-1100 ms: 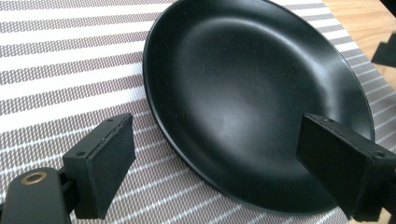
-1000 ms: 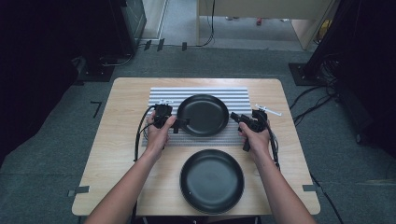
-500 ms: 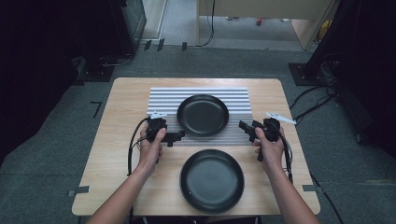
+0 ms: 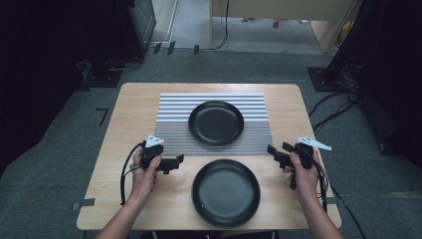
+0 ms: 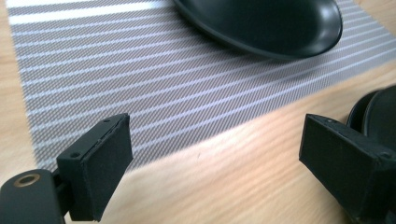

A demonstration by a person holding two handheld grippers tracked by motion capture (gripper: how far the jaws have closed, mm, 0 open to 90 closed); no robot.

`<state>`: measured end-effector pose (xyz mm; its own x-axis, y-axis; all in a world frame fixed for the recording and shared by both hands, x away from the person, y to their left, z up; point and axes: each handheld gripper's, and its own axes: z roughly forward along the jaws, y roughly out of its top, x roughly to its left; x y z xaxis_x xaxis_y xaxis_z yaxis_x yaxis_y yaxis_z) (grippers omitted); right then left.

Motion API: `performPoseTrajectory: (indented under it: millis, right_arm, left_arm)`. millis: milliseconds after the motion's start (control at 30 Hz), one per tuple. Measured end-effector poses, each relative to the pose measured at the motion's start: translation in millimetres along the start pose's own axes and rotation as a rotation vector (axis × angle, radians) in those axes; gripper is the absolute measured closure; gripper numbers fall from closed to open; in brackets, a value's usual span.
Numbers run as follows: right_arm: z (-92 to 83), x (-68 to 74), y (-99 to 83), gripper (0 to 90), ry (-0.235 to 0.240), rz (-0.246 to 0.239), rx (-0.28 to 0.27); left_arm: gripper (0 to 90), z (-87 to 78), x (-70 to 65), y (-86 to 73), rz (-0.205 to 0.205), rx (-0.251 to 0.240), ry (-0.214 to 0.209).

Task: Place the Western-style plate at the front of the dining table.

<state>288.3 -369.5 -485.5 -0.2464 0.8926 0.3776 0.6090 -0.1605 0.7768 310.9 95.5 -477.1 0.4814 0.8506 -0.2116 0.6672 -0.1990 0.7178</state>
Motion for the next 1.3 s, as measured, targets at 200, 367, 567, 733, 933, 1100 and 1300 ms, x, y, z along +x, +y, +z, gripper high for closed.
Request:
performPoseTrajectory:
  millis: [200, 367, 567, 733, 933, 1100, 1300]
  right_arm:
    - [-16.8, -6.7, -11.2, 22.9, -0.009, -0.008, 0.005]
    - [-29.6, -12.4, -22.0, 21.9, -0.021, -0.012, 0.011]
    - [-46.9, -21.0, -33.4, 21.4, -0.044, -0.018, 0.008]
    - [-58.6, -27.2, -42.4, 20.9, -0.055, -0.011, 0.014]
    - [-73.1, -30.1, -50.7, 19.8, -0.055, -0.017, 0.020]
    - [-80.8, -34.2, -57.0, 18.8, -0.060, -0.020, 0.013]
    - [-89.4, -36.9, -64.4, 18.2, -0.104, -0.061, 0.026]
  left_arm:
    - [8.7, -10.4, 6.4, -14.3, -0.020, -0.002, -0.003]
    - [8.6, -23.5, 7.6, -24.3, 0.004, -0.017, 0.030]
    - [8.7, -37.8, 13.8, -40.2, -0.022, -0.029, 0.046]
    - [8.7, -48.0, 21.7, -54.6, -0.041, -0.024, 0.065]
    - [8.7, -62.3, 34.9, -68.1, -0.071, -0.030, 0.087]
    - [8.7, -72.6, 47.1, -80.2, -0.095, -0.020, 0.112]
    - [8.7, -84.2, 60.9, -95.4, -0.138, -0.019, 0.147]
